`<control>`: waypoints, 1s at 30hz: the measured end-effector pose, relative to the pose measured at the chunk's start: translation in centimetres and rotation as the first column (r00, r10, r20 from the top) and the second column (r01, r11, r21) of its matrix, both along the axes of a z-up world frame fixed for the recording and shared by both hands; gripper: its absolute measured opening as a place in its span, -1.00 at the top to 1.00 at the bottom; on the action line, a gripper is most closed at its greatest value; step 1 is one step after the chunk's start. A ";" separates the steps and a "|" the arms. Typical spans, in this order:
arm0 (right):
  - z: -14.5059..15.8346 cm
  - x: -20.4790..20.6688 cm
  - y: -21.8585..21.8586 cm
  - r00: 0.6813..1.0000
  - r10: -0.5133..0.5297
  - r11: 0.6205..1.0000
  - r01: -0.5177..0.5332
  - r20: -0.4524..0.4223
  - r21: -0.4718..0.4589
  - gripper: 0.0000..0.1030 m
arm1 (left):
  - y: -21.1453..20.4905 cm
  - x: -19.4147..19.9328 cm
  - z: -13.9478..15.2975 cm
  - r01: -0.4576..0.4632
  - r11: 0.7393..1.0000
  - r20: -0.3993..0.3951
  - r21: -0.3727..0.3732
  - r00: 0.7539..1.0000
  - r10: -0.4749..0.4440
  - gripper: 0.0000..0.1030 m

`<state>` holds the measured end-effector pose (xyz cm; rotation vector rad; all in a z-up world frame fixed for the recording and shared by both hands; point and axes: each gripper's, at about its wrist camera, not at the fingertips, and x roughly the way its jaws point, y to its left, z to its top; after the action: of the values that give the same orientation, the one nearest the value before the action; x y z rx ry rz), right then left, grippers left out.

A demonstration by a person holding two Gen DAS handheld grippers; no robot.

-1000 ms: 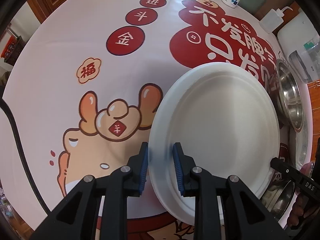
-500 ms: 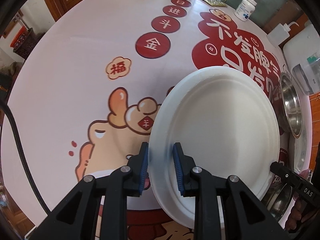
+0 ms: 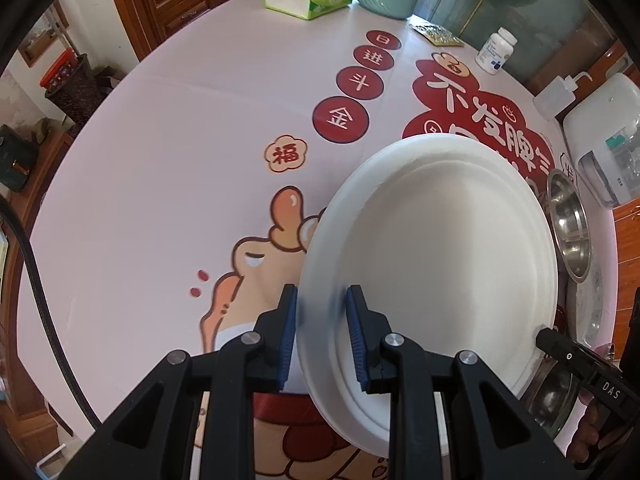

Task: Organize plates and bowls

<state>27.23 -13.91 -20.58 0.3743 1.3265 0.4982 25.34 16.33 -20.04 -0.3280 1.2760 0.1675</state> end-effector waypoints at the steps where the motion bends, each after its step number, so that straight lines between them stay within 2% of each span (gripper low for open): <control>1: 0.3 -0.1 0.0 1.000 0.001 1.000 -0.001 0.005 0.002 0.68 | 0.1 -0.3 0.2 -0.001 1.000 0.004 0.001 1.000 0.001 0.56; 17: 6.5 -5.1 -1.2 0.991 -0.045 0.999 0.042 0.124 0.026 0.68 | -0.8 -5.8 5.7 0.032 0.999 0.093 0.008 0.995 -0.032 0.56; 30: 8.3 -11.9 -3.5 0.984 -0.073 0.997 0.072 0.160 0.014 0.68 | -4.0 -11.8 8.8 0.069 0.997 0.148 0.021 0.986 -0.072 0.56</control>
<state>15.34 -17.38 -12.33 0.3804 1.1511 0.4632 13.50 12.32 -11.24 -0.2760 1.1363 0.0912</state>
